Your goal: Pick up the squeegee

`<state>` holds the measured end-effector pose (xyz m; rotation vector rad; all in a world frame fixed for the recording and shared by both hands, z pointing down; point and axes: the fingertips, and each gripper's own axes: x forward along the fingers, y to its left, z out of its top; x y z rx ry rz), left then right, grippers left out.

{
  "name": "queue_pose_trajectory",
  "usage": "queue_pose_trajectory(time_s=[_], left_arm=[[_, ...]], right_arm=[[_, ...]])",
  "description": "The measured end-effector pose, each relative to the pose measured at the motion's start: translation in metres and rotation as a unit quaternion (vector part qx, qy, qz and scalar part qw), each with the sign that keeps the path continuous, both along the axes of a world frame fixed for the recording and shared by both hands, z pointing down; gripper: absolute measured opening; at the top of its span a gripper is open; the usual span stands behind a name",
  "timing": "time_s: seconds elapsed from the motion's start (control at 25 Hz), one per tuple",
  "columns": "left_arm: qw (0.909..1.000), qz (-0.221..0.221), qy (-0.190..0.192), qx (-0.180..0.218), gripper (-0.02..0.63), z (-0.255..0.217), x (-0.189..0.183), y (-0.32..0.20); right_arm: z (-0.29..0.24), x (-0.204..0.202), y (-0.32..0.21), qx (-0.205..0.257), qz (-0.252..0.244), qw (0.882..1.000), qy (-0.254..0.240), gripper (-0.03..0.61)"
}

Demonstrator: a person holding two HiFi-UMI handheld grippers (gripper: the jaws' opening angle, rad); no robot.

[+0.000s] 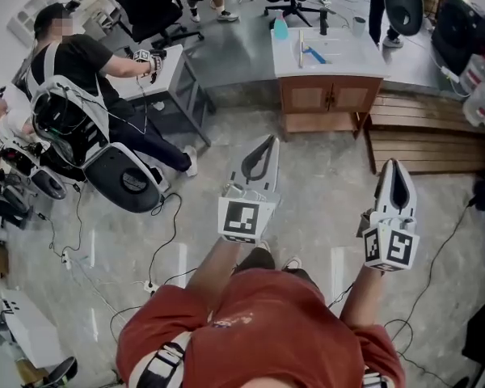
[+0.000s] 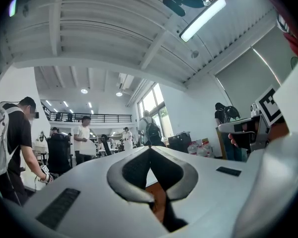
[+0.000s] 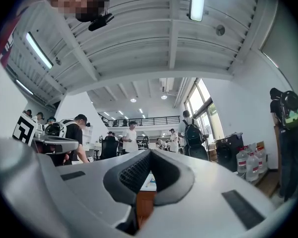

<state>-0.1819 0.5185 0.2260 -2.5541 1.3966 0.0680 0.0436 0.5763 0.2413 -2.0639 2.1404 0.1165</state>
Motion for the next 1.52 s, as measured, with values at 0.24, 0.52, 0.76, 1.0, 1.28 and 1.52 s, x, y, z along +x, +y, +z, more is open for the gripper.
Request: queue_pose_trajectory(time_s=[0.24, 0.52, 0.76, 1.0, 1.28, 1.52], left_arm=[[1.0000, 0.004, -0.004, -0.006, 0.015, 0.005, 0.021, -0.007], [0.9999, 0.007, 0.006, -0.009, 0.015, 0.018, 0.021, -0.030], [0.9998, 0.005, 0.016, -0.013, 0.015, 0.025, 0.014, -0.079], [0.9997, 0.004, 0.022, -0.011, 0.015, 0.033, 0.005, -0.145], [0.9996, 0.011, 0.022, -0.014, 0.015, 0.031, -0.010, -0.237], [0.9994, 0.015, 0.026, -0.015, 0.015, 0.022, -0.026, -0.309]], right_arm=[[0.003, 0.022, -0.001, -0.003, 0.007, 1.000, -0.002, 0.008], [0.016, 0.019, -0.025, -0.006, 0.004, 1.000, 0.007, 0.008], [0.017, 0.013, -0.073, -0.010, 0.007, 1.000, 0.015, 0.008], [0.016, 0.006, -0.136, -0.006, 0.009, 0.999, 0.033, 0.008], [0.004, -0.012, -0.226, -0.011, 0.021, 0.999, 0.043, 0.008], [-0.010, -0.029, -0.294, -0.010, 0.026, 0.998, 0.056, 0.008]])
